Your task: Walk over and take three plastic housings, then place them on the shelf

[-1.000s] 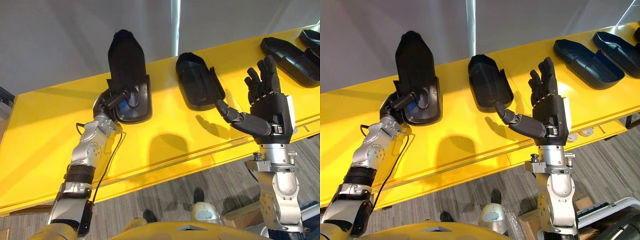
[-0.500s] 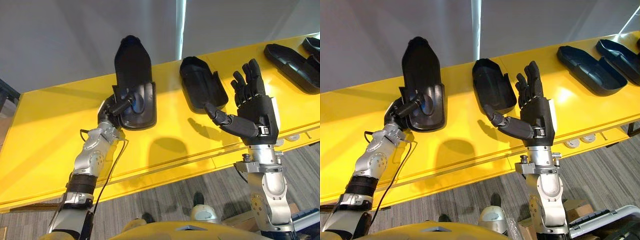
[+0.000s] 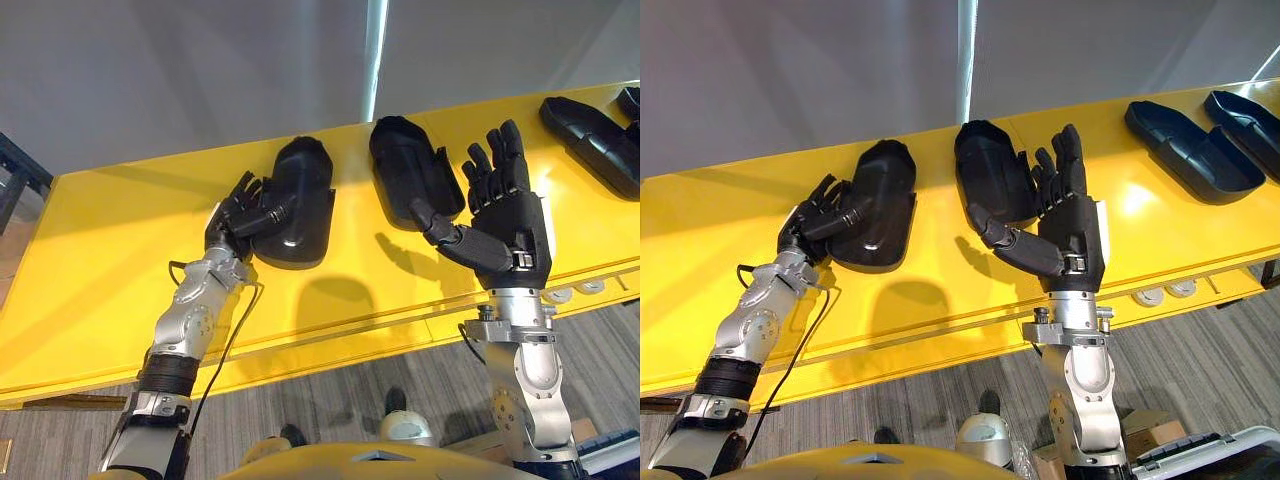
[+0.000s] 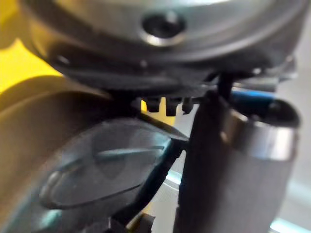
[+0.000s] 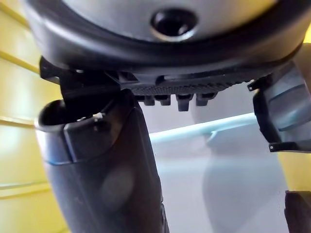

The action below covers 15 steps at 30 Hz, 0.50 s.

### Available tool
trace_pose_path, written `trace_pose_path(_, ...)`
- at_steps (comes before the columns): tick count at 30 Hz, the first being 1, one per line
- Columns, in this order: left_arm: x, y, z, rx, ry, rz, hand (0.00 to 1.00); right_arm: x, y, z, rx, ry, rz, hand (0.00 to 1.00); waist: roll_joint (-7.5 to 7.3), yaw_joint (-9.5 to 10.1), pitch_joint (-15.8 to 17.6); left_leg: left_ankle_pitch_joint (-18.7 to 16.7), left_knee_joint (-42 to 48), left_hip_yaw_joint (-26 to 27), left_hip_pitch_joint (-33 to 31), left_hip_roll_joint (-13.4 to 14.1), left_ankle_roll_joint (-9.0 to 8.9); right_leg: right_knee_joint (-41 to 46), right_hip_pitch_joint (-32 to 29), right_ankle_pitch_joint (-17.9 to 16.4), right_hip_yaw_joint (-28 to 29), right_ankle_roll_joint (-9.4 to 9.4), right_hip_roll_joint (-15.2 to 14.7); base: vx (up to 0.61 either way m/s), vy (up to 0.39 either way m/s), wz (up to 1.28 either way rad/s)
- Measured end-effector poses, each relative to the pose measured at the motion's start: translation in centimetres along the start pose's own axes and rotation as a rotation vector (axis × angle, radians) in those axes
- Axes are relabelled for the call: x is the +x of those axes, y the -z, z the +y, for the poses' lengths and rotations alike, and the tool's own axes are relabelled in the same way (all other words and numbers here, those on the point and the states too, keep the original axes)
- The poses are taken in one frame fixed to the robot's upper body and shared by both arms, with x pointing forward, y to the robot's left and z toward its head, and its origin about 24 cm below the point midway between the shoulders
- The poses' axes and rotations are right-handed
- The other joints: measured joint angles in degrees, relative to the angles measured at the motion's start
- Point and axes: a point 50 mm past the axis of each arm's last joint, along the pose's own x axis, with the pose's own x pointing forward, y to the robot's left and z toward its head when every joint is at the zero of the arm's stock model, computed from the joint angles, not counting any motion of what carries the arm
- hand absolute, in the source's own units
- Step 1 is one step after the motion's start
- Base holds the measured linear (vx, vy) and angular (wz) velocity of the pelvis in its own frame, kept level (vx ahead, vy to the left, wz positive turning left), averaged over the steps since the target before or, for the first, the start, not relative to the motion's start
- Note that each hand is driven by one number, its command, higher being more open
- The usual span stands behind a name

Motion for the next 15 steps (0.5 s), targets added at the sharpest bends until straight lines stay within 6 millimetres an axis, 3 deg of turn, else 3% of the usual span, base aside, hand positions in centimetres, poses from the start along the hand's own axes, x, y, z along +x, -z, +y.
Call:
trace_pose_path(9,-0.5,-0.4,0.1,0.076,-0.108,-0.049,1.00,0.0,0.1,0.3,0.010,-0.003,0.006,1.00,-0.28,-0.20,-0.2,0.3,0.0,0.0,-0.1,0.1,0.02,-0.1,-0.1,0.1,0.0,0.08,0.1,-0.01,-0.004,0.00)
trace_pose_path(13,-2.5,-2.0,-0.3,0.124,-0.152,-0.158,1.00,-0.1,0.2,0.3,0.018,0.013,0.004,1.00,-0.30,0.03,-0.2,0.3,0.0,-0.3,-0.2,0.3,-0.04,-0.2,0.0,0.1,-0.3,0.07,0.3,0.00,-0.013,0.03)
trace_pose_path(15,-4.3,-3.6,-1.4,0.105,-0.118,-0.265,1.00,-0.5,0.4,0.3,0.026,0.034,0.016,1.00,-0.31,0.97,-0.3,0.3,0.0,-0.9,-0.3,0.3,-0.06,-0.4,0.4,0.1,-1.0,0.07,0.3,0.00,-0.016,0.12)
